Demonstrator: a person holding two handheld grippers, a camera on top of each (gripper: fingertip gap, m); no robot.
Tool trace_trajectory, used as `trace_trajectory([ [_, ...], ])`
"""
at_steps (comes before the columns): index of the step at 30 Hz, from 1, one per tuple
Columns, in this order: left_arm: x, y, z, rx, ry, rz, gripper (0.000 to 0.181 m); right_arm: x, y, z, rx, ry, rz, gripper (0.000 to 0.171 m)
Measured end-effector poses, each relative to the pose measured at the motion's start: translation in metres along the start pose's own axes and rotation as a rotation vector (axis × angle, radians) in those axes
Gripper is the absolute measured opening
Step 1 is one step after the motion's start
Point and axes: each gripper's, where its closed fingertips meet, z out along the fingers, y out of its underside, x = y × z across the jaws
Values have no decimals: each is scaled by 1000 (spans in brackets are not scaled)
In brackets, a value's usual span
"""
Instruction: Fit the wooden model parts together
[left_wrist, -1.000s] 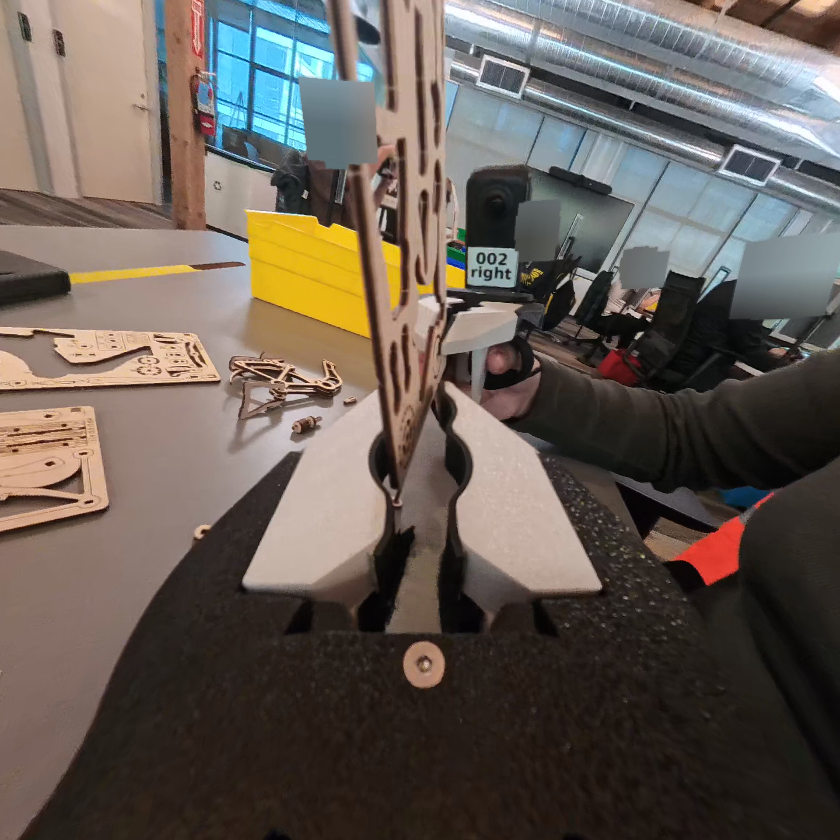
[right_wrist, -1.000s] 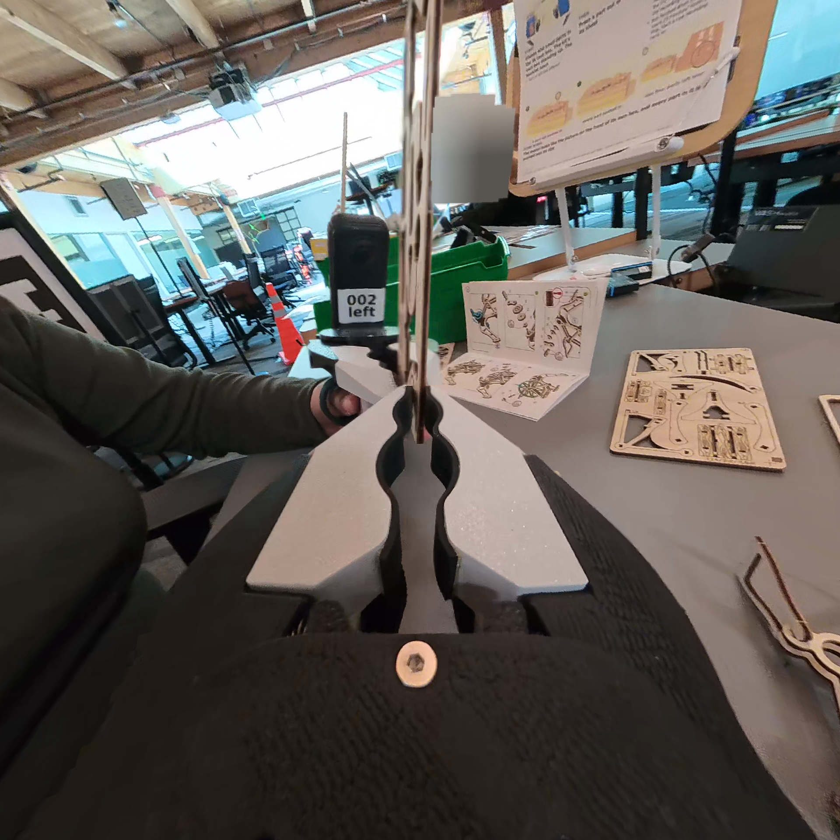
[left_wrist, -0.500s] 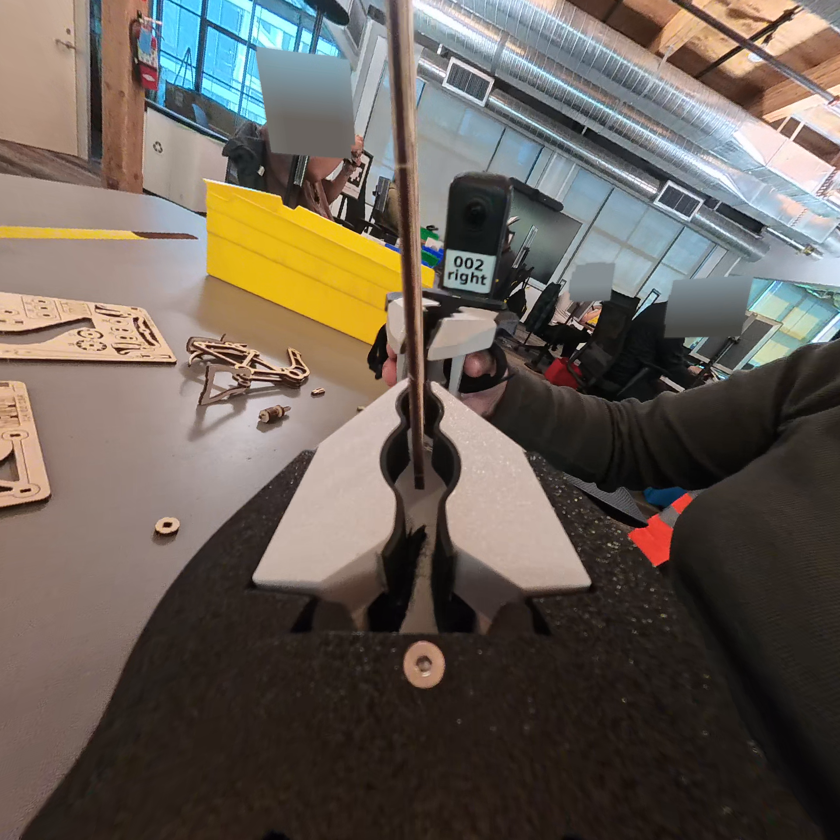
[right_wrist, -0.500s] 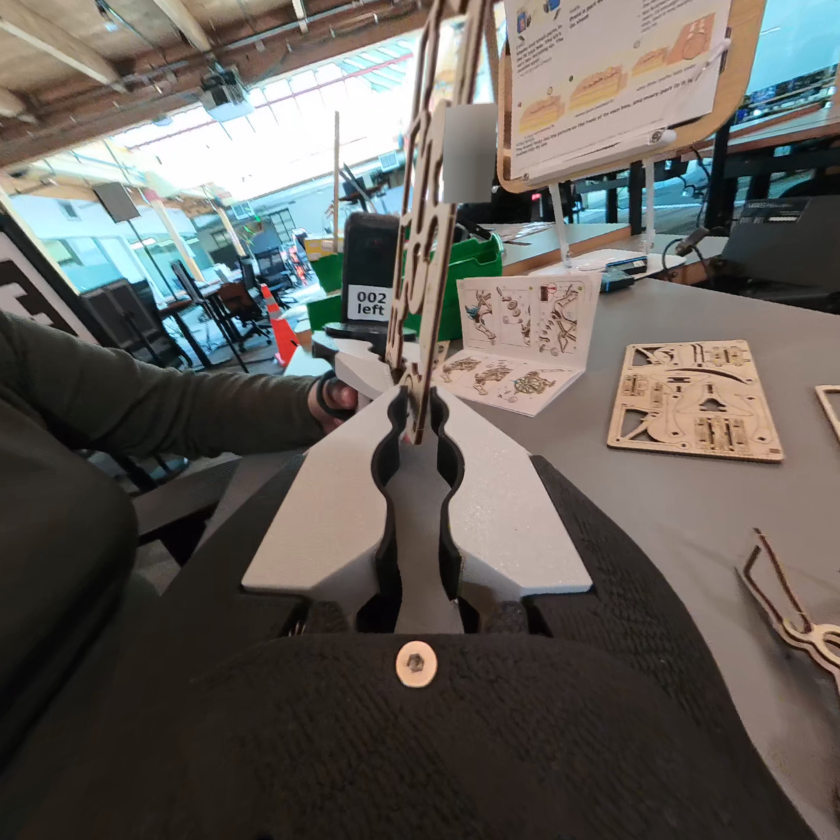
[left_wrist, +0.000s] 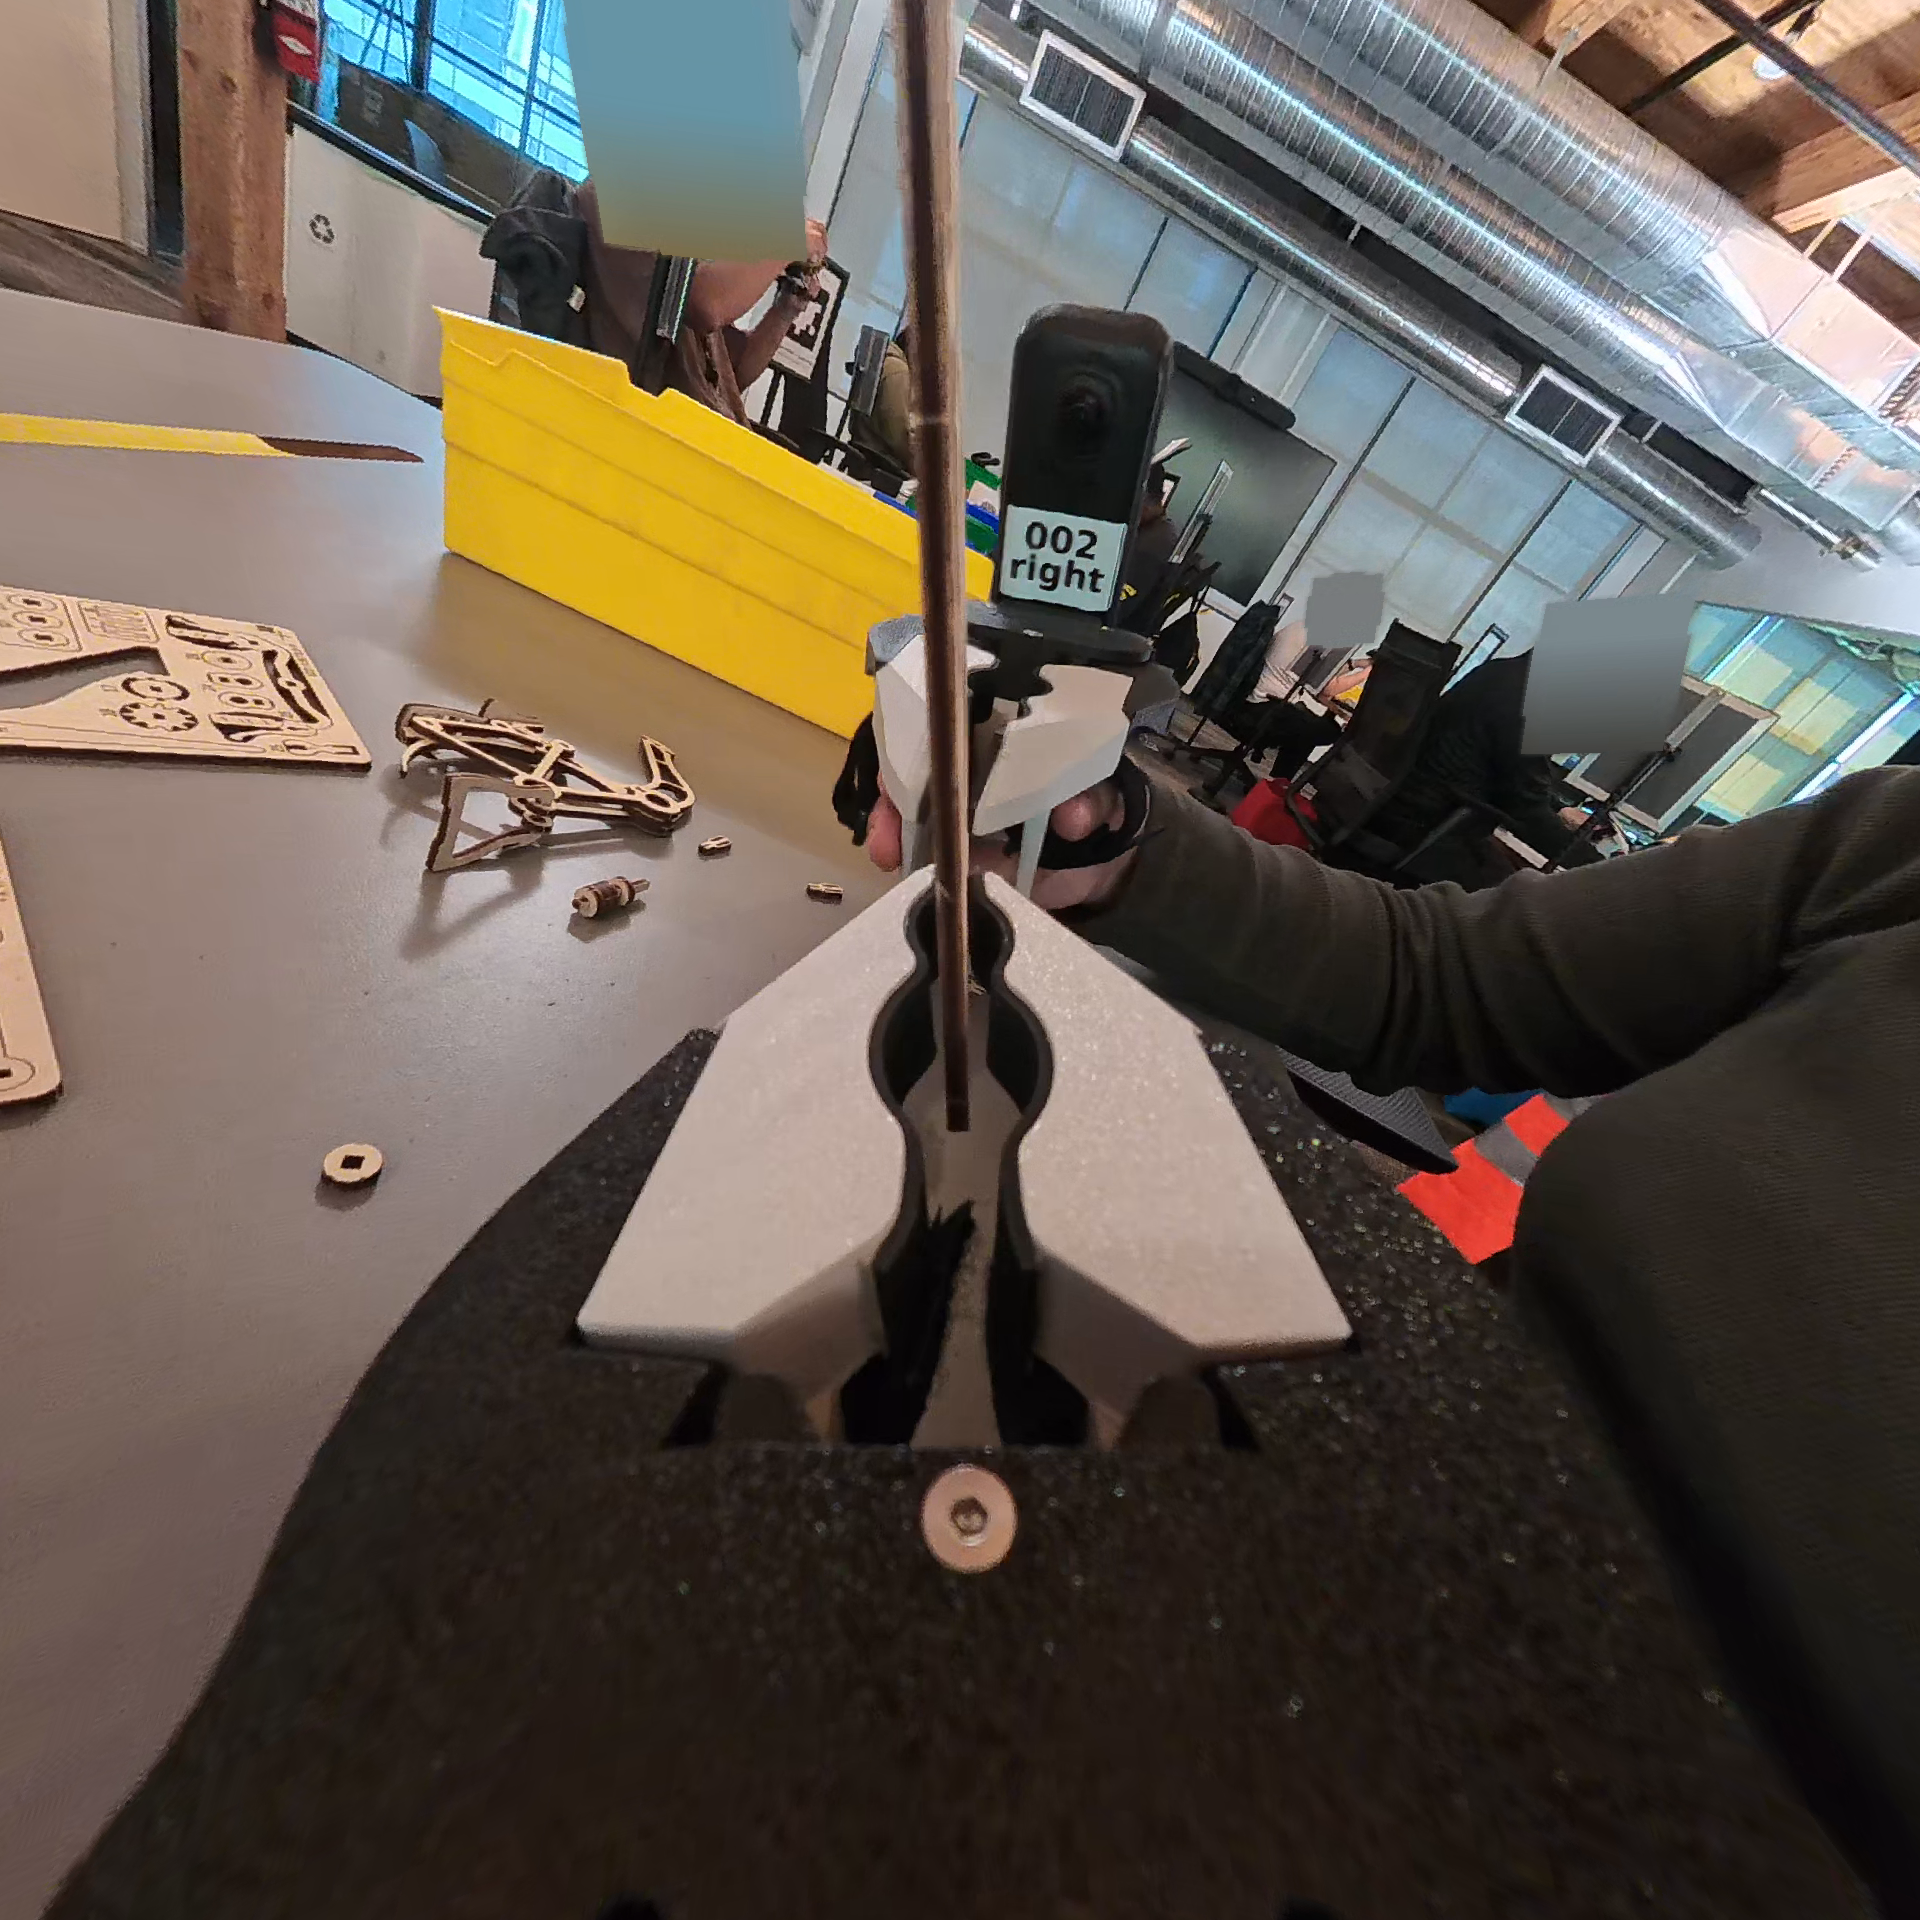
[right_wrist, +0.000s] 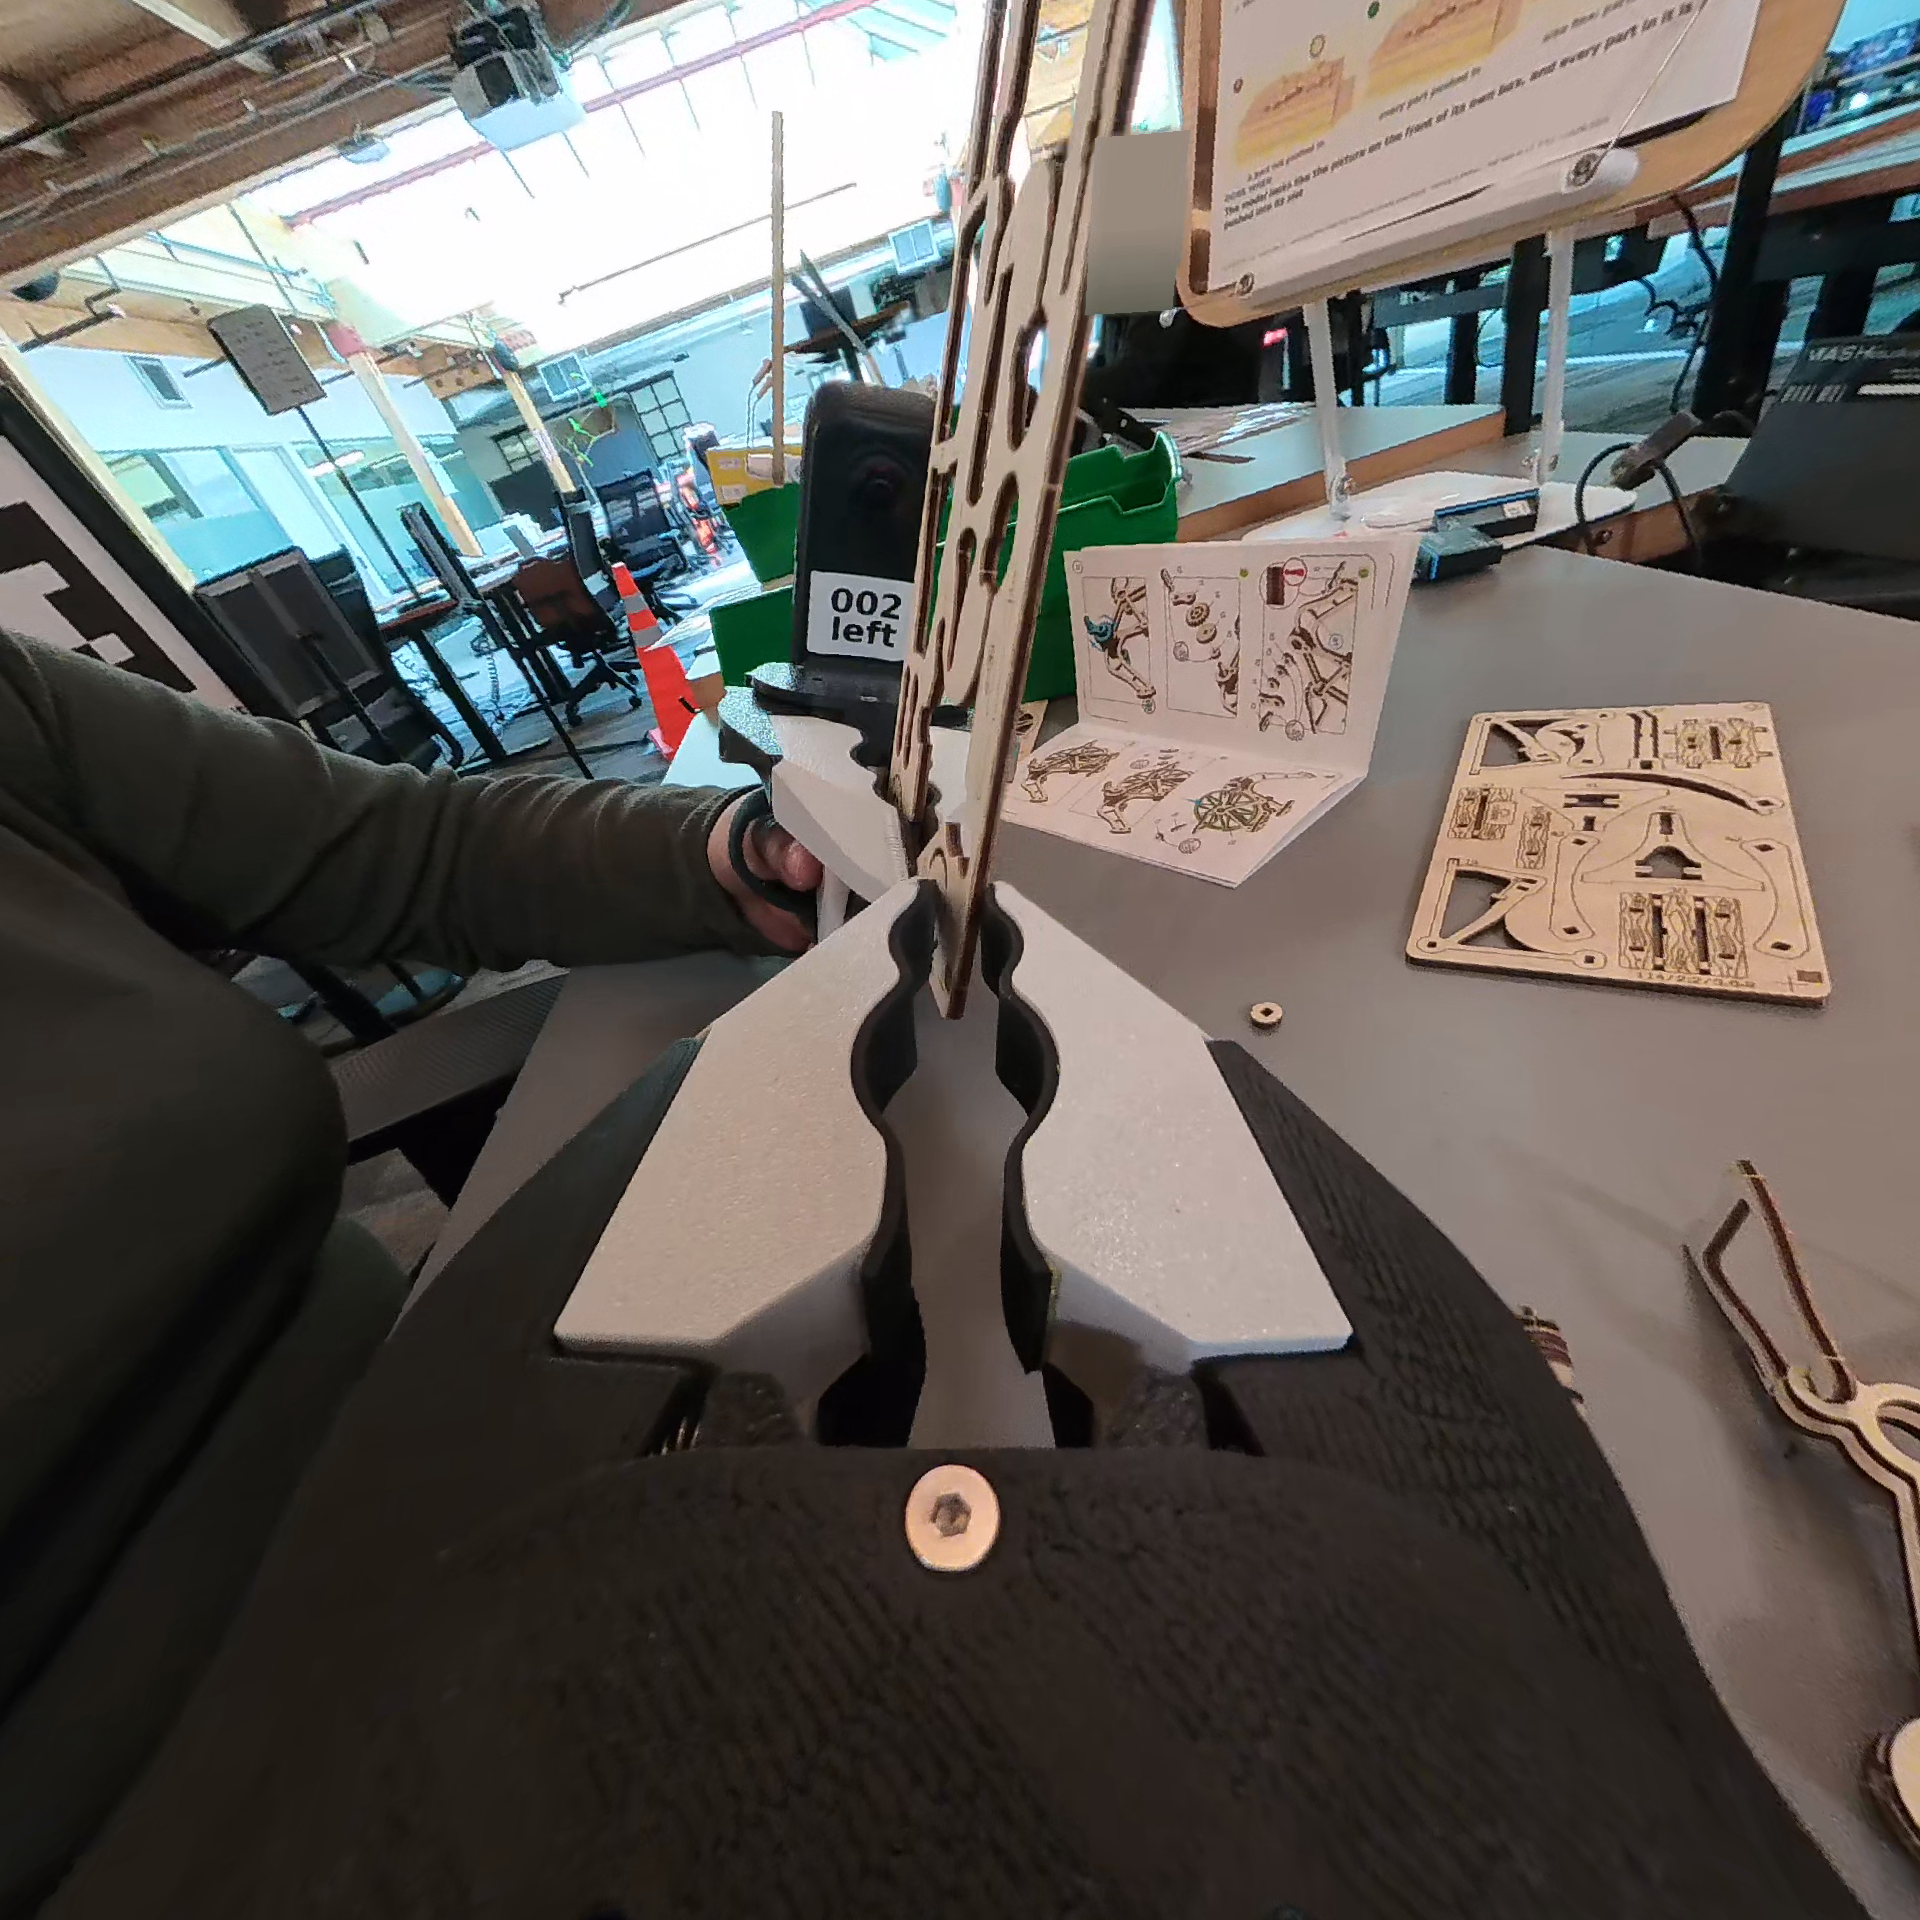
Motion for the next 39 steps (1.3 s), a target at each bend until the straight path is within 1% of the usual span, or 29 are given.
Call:
trace_trajectory([
  [5,-6,4,0,-27,-44,30,1,4,5,0,-38,8,41,4],
  [10,-14,8,0,-64,-112,70,1,12,13,1,-94,77,20,6],
  [22,-30,11,-3,-104,-230,109,0,28,18,5,-105,249,-13,8],
  [26,-31,10,-3,-105,-234,116,0,28,17,6,-98,260,-18,8],
  [28,-28,9,-3,-94,-217,128,0,26,15,6,-84,233,-22,8],
  [31,-29,10,-3,-99,-221,120,0,28,16,6,-61,199,45,10],
  [36,-33,8,-5,-95,-270,159,0,31,15,6,-76,292,-62,12],
  [39,-35,8,-6,-100,-294,191,0,32,15,7,-74,343,-92,12],
])
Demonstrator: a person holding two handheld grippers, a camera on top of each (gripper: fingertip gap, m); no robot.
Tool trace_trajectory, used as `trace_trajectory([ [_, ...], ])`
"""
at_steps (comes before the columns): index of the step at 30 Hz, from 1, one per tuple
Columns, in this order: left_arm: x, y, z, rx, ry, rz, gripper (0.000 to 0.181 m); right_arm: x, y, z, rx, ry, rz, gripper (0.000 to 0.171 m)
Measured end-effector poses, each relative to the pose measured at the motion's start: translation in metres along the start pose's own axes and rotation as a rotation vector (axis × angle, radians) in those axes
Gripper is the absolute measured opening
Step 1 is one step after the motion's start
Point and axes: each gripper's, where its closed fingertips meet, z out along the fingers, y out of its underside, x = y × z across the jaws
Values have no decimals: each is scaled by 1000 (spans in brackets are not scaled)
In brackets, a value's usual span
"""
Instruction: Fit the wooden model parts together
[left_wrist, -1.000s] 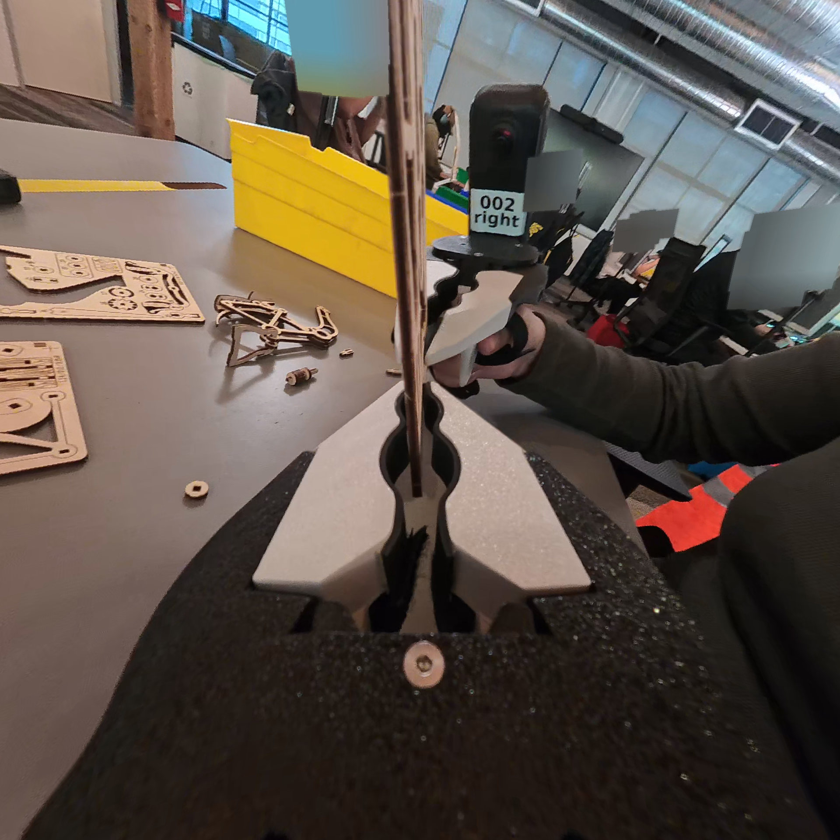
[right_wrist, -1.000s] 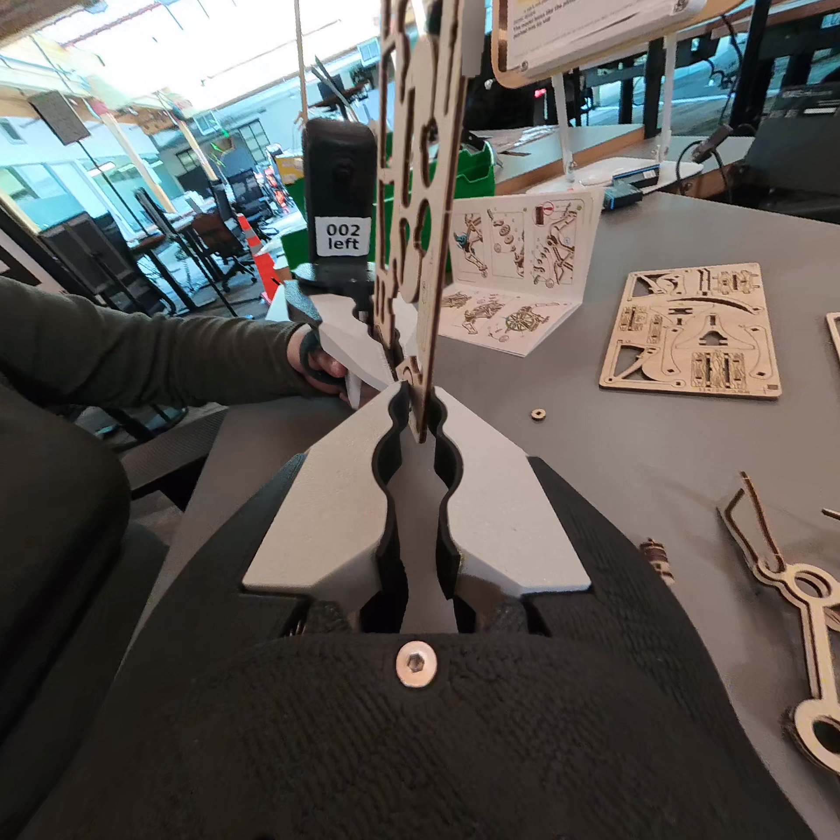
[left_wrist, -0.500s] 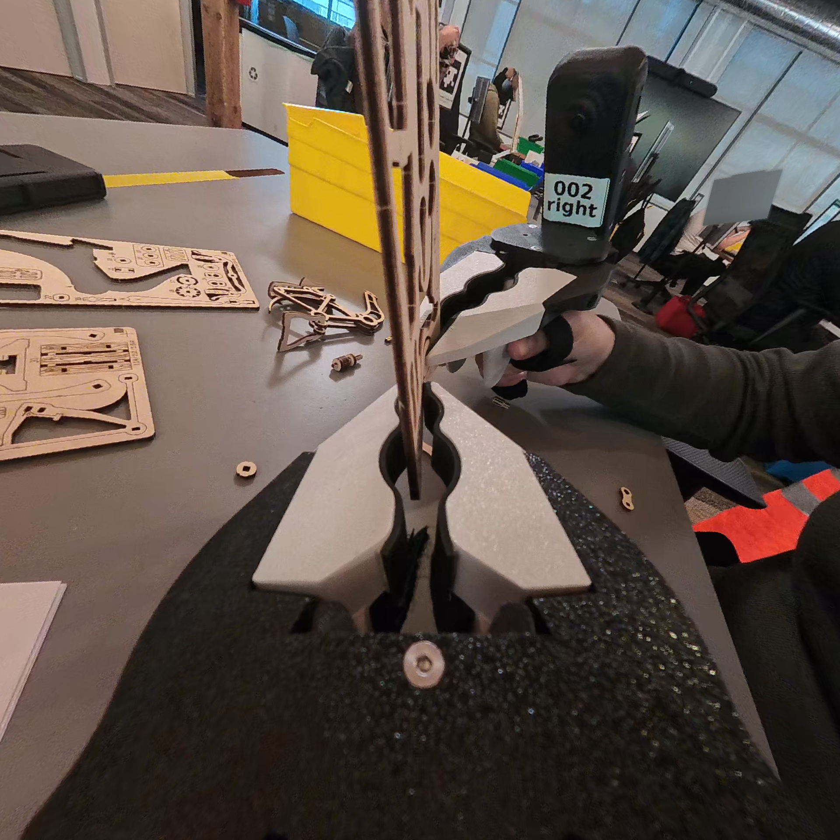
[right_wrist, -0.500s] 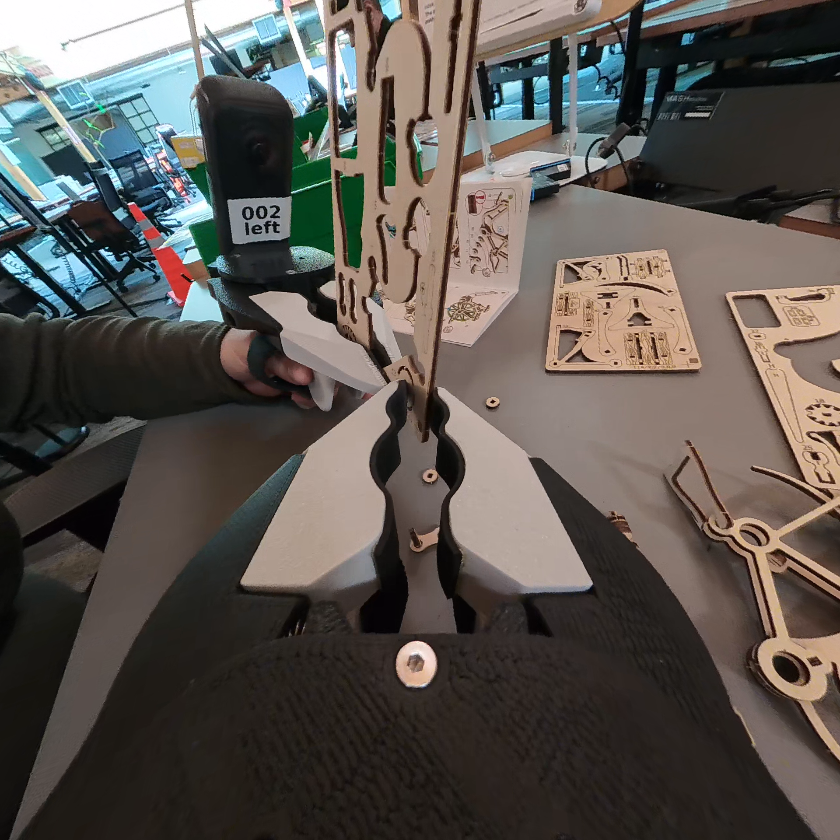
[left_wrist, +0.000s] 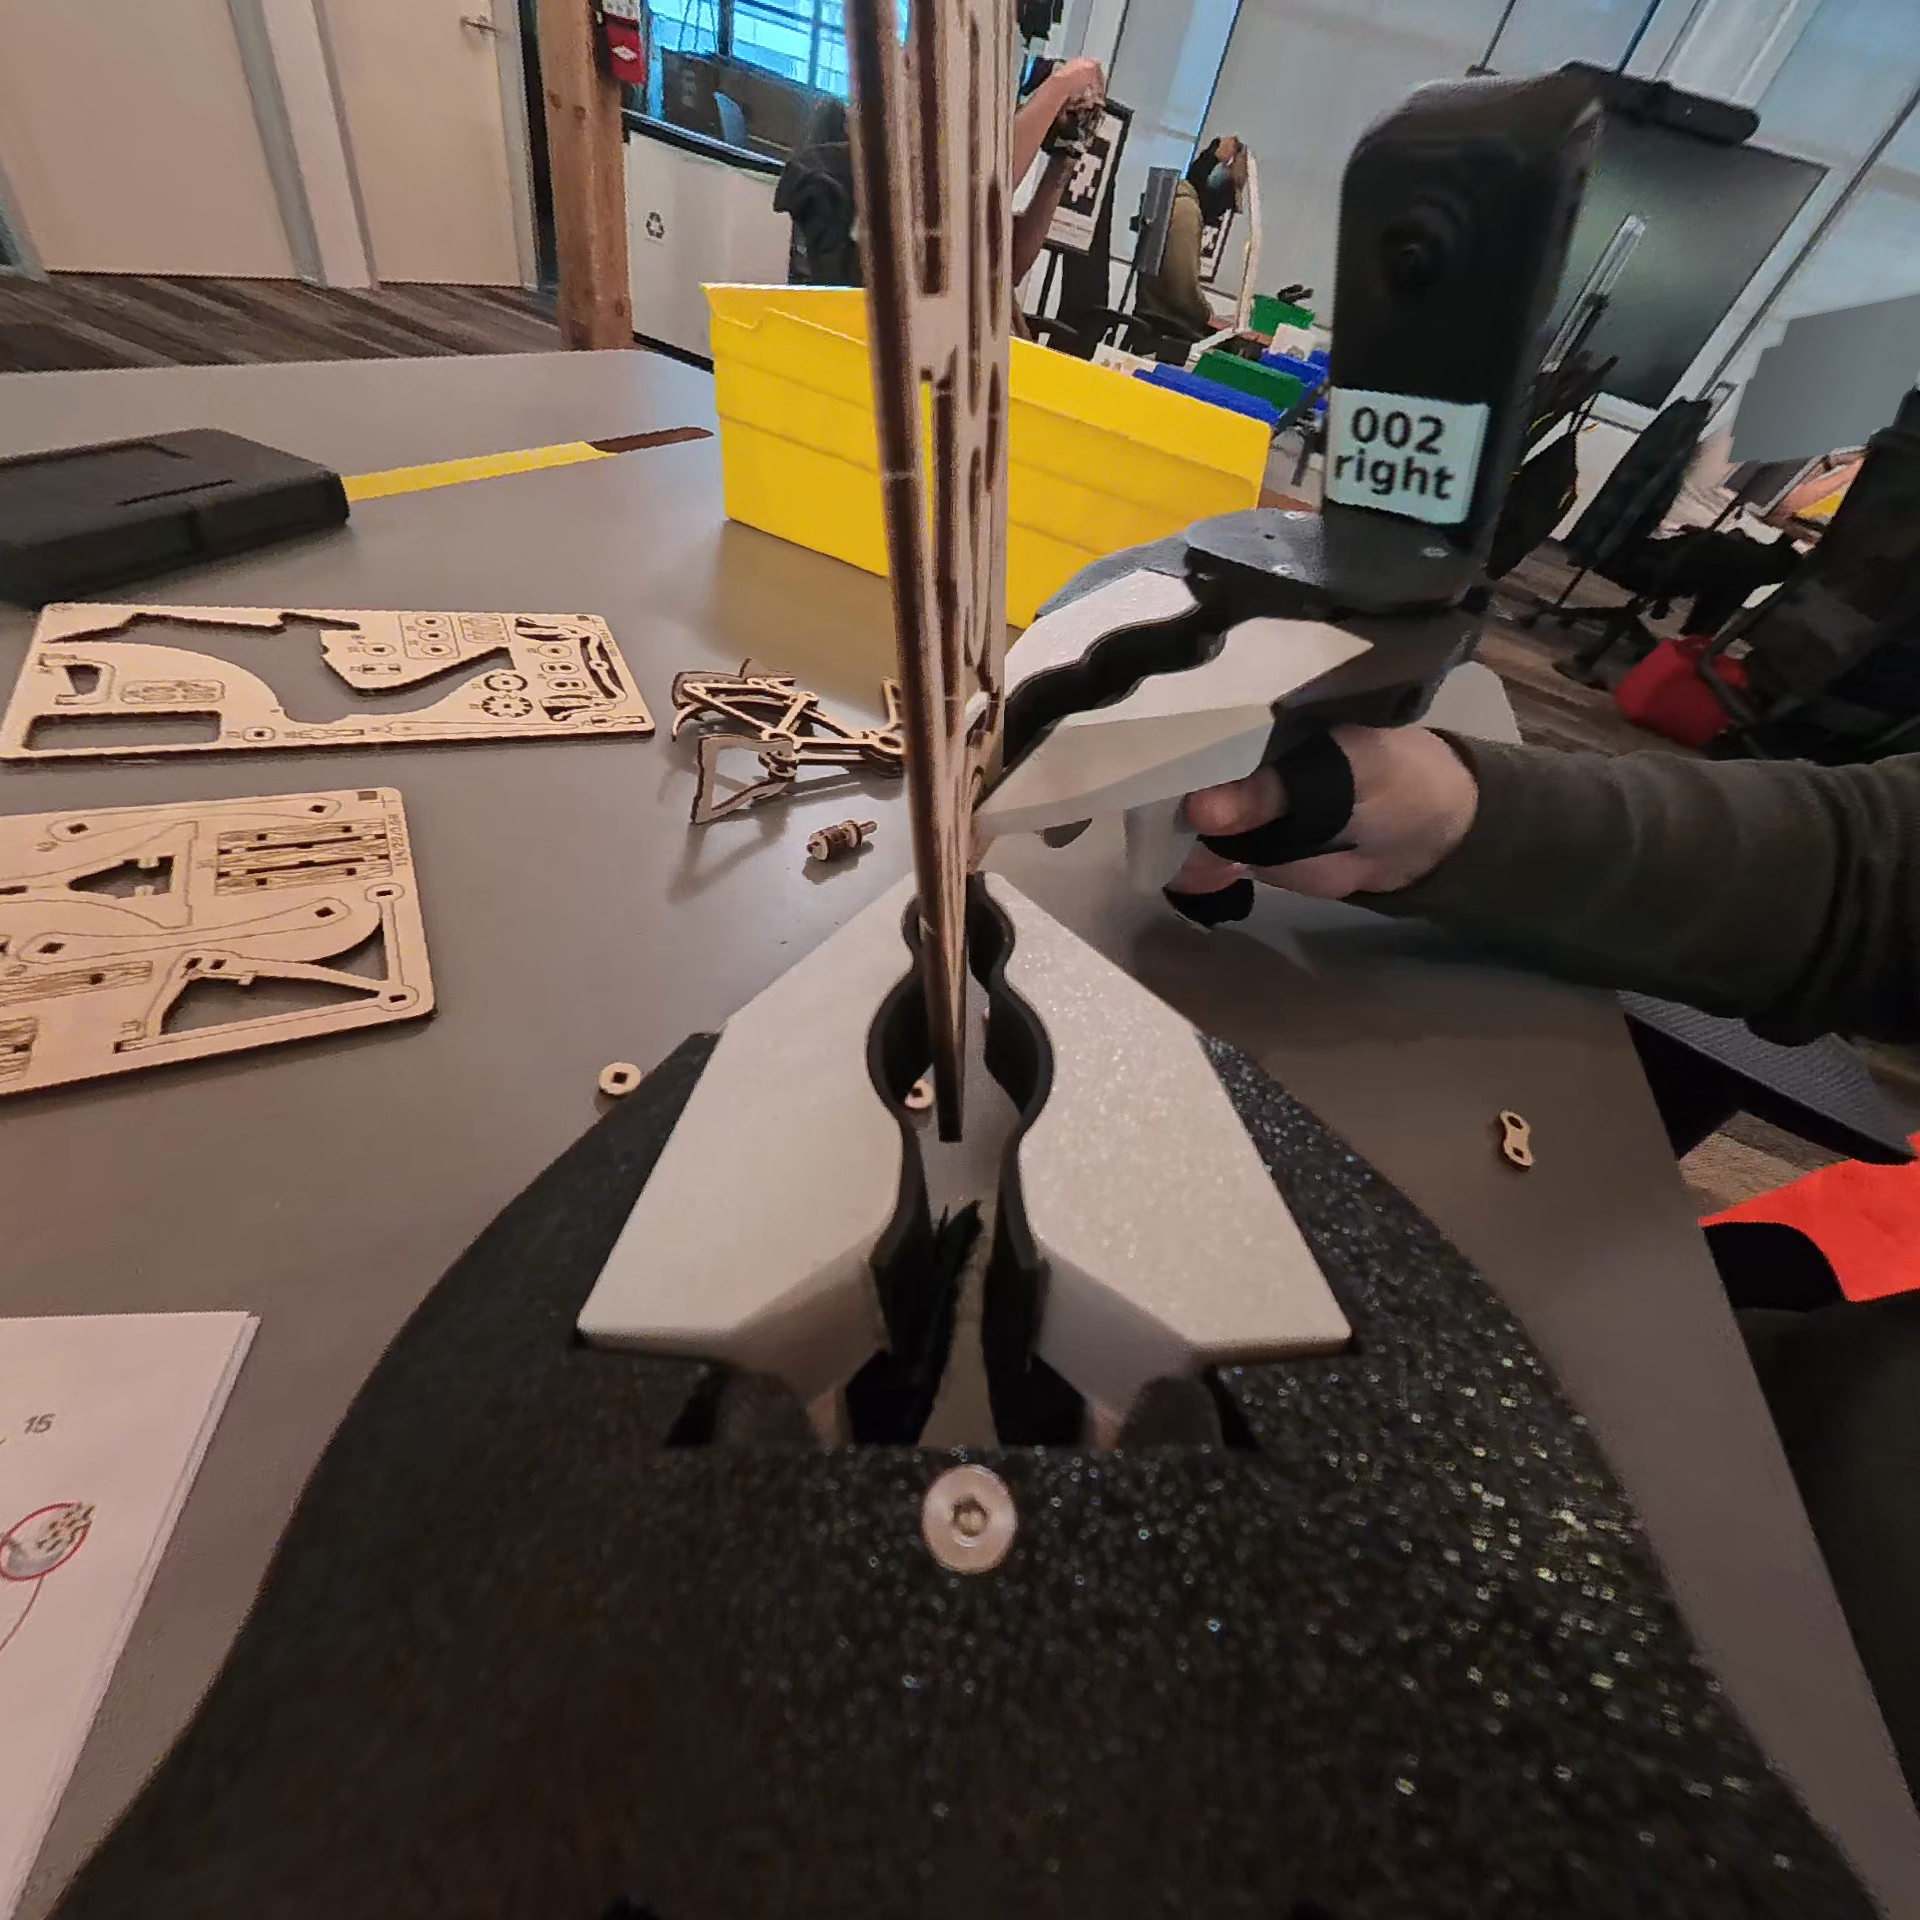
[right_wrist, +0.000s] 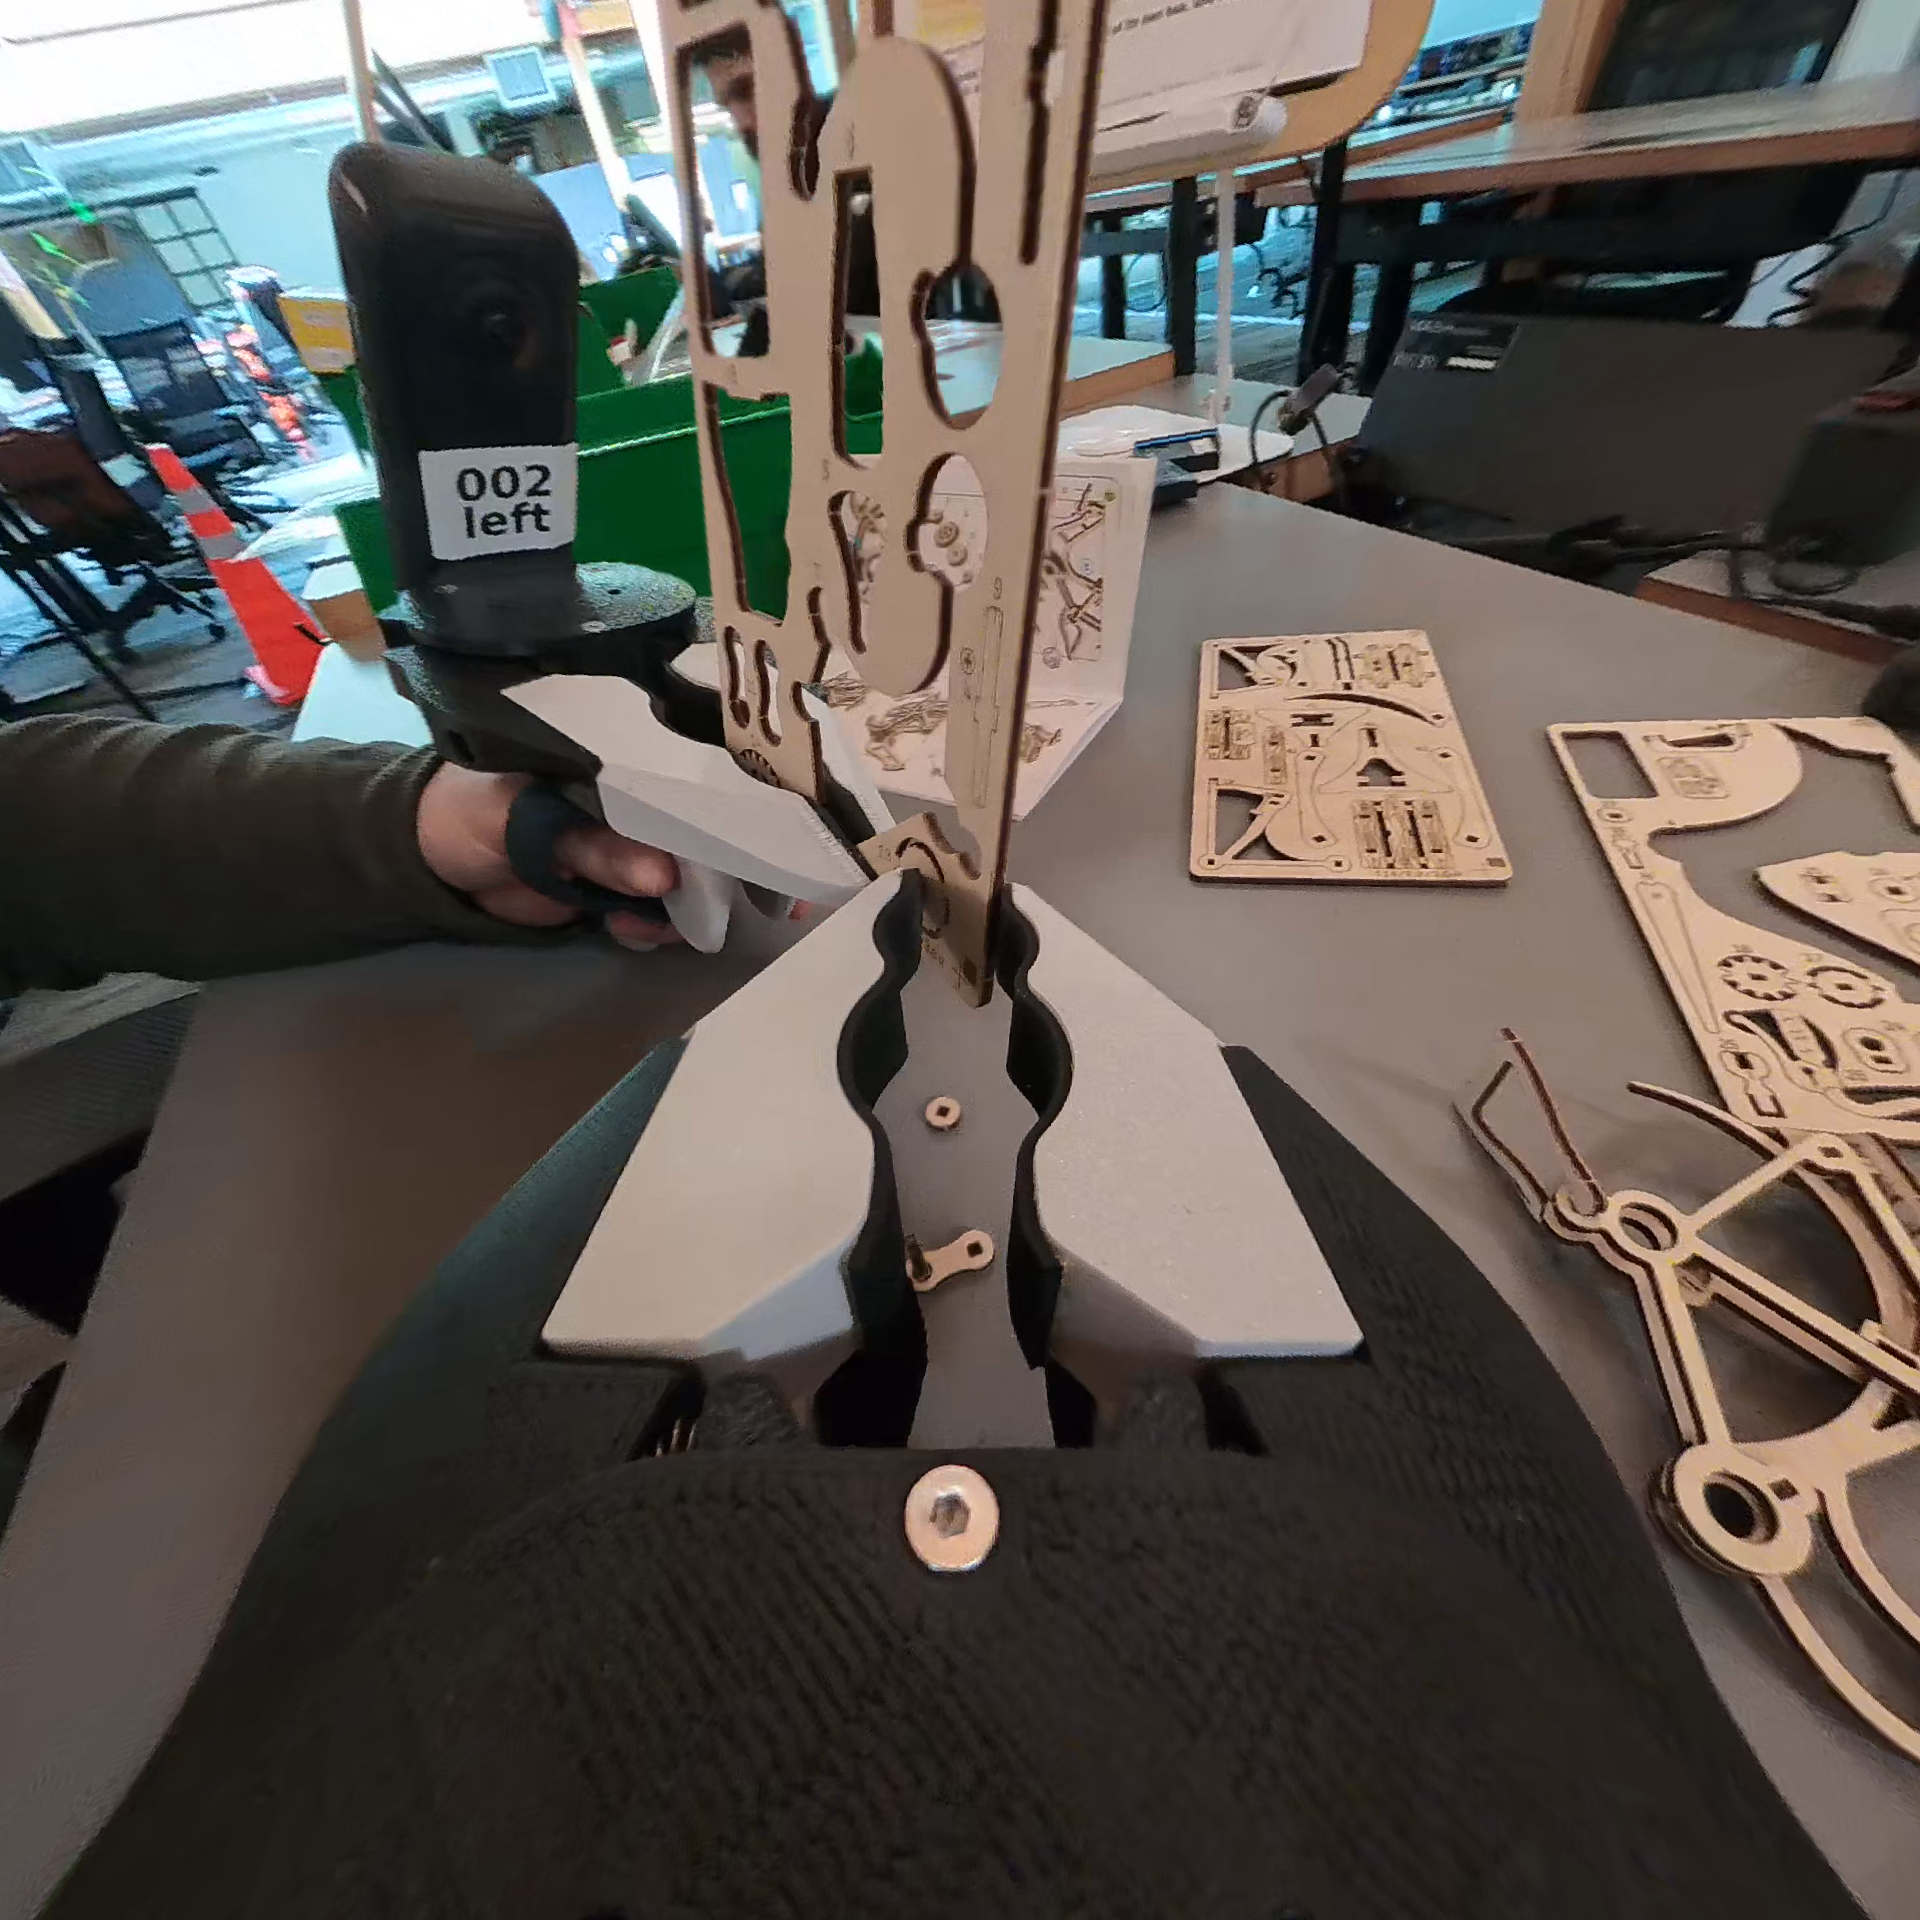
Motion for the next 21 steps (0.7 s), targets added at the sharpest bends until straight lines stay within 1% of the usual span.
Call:
trace_trajectory([
  [4,0,1,0,-9,-10,37,0,3,1,0,2,73,-27,12],
  [5,7,2,3,-13,18,28,1,9,2,0,-6,128,-56,8],
  [6,28,4,7,-23,118,74,1,15,2,0,-16,180,-104,7],
  [7,30,6,12,-31,59,145,2,17,2,1,-18,195,-130,6],
  [8,25,7,13,-47,-3,198,1,17,1,0,-10,174,-114,6],
  [9,15,6,11,-42,-64,187,1,16,1,-1,-3,138,-74,6],
  [10,9,6,8,-40,-64,140,1,14,3,-1,-9,100,-35,6],
  [12,3,6,5,-44,-47,62,1,12,5,1,-24,71,-28,7],
  [18,3,9,6,-59,-35,-7,1,9,8,1,-53,-3,45,8],
  [21,4,10,6,-58,-18,-33,1,8,8,0,-66,-8,35,8],
])
